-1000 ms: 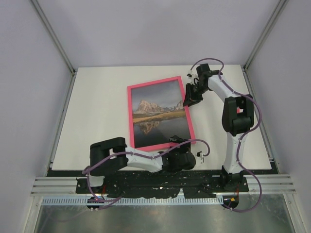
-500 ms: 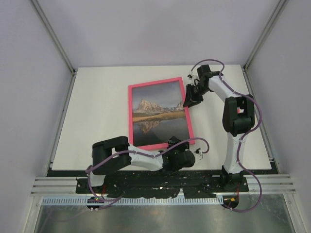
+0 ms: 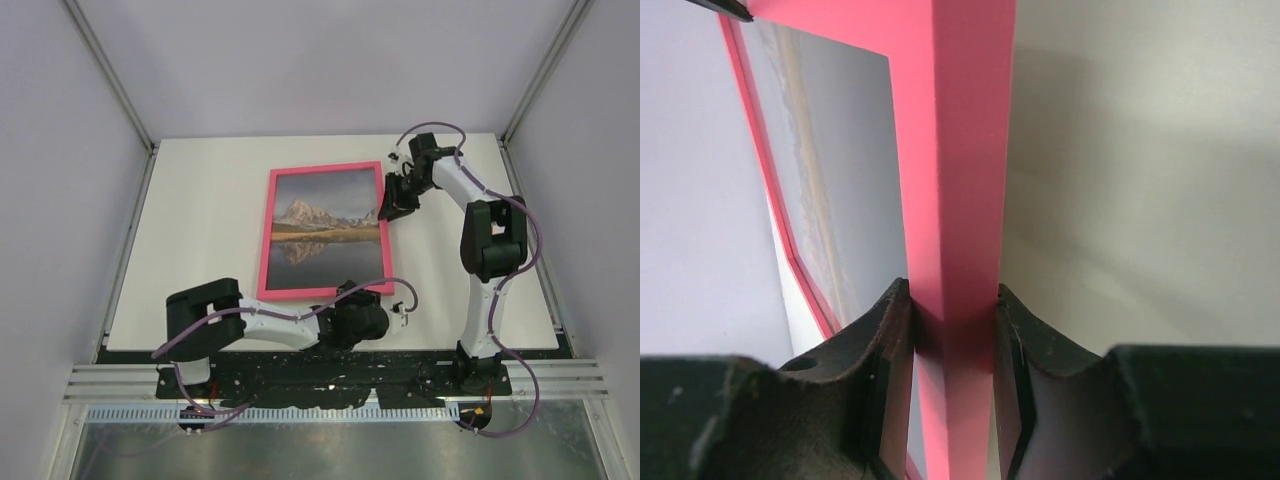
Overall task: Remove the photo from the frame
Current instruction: Turn over the photo frame at the center of the board.
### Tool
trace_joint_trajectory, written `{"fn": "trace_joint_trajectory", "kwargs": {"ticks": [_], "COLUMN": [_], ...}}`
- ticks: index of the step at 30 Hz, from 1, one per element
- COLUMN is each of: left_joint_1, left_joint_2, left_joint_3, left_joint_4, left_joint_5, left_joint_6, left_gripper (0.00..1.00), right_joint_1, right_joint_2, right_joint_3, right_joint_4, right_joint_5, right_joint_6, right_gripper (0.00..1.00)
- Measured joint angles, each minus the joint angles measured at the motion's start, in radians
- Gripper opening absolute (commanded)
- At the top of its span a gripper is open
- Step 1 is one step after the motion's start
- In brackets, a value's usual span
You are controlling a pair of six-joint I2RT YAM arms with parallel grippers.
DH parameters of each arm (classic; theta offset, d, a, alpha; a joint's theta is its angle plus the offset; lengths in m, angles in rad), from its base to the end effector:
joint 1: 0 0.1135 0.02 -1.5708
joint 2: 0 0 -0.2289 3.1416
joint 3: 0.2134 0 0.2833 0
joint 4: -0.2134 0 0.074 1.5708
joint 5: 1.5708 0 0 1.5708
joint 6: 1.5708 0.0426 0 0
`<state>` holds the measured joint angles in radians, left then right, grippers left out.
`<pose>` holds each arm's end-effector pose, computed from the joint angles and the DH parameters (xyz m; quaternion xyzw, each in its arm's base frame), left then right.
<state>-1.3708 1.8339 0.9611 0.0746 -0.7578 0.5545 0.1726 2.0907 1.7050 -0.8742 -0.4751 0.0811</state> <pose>0.1035 -0.3634 0.0858 0.6267 0.6061 0.1756 0.4573 0.4371 0.0960 0.1571 -0.0803 0.9575 0.2496 0.1199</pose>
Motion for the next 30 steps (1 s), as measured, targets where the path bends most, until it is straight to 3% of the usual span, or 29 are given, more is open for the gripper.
{"fn": "trace_joint_trajectory", "kwargs": {"ticks": [3, 6, 10, 19, 30], "left_joint_1": [0.017, 0.035, 0.059, 0.114, 0.188], "left_joint_2": [-0.074, -0.159, -0.271, -0.443, -0.590], "left_joint_3": [-0.024, -0.051, -0.093, -0.131, -0.066], "left_joint_4": [-0.015, -0.040, -0.069, -0.134, -0.285], "left_joint_5": [0.038, 0.079, 0.116, 0.150, 0.180], "left_joint_6": [0.011, 0.032, 0.083, 0.105, 0.113], "left_gripper": [0.20, 0.17, 0.03, 0.00, 0.00], "right_joint_1": [-0.001, -0.007, -0.012, -0.014, -0.129], "right_joint_2": [-0.021, -0.050, -0.082, -0.154, -0.362], "right_joint_3": [0.000, 0.002, 0.009, 0.019, -0.029], "right_joint_4": [-0.001, -0.007, -0.040, -0.072, -0.027], "right_joint_5": [-0.022, -0.067, -0.153, -0.273, -0.385], "right_joint_6": [0.000, -0.005, -0.018, -0.065, -0.143], "right_gripper": [0.11, 0.34, 0.53, 0.64, 0.66]}}
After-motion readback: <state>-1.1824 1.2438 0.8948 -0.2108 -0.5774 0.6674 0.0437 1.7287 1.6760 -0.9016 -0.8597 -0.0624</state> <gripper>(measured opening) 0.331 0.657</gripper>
